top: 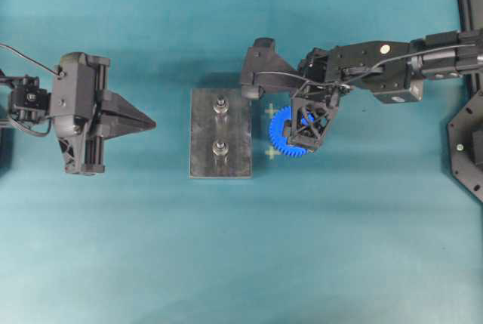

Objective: Fit the large gear onto the shaft.
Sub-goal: 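Lower the right gripper and close it on the blue gear's hub, then lift the blue gear with the right gripper and carry it over the upper shaft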

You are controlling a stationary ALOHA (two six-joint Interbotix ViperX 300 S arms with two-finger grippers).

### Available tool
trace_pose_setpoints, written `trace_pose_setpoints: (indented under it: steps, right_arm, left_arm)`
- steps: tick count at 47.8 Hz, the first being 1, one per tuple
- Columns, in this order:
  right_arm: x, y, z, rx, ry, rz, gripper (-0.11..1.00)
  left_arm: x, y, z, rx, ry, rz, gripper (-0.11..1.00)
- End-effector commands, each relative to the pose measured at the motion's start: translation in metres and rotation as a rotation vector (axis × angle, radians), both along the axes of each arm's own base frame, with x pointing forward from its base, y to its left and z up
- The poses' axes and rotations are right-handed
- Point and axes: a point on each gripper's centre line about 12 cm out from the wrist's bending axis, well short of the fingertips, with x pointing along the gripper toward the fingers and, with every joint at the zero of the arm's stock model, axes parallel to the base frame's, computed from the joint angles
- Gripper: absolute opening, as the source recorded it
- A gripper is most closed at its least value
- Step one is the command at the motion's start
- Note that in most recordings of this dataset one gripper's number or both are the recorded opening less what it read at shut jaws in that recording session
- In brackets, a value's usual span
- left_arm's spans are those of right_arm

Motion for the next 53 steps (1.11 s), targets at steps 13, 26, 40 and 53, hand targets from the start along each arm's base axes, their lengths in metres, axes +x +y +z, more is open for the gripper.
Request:
trace_pose_setpoints:
  steps: [13,26,40,53]
  right_arm:
    - [0.002,0.000,0.003,0.004,0.021,-0.006,0.63]
    - [0.004,-0.004,0.025,0.001,-0.005,-0.017,0.49]
    - [0.026,-0.018,0.080,0.005,-0.005,-0.047,0.49]
    - [0.063,-0.029,0.120,0.018,-0.051,-0.053,0.48]
  left_arm:
    - [0.006,-0.001,0.003,0.001,-0.031,-0.006,0.00]
    - [0.006,-0.001,0.004,0.002,-0.032,-0.006,0.00]
    - [0.006,-0.001,0.004,0.002,-0.035,-0.006,0.00]
    - [0.005,-0.001,0.009,0.002,-0.051,-0.006,0.00]
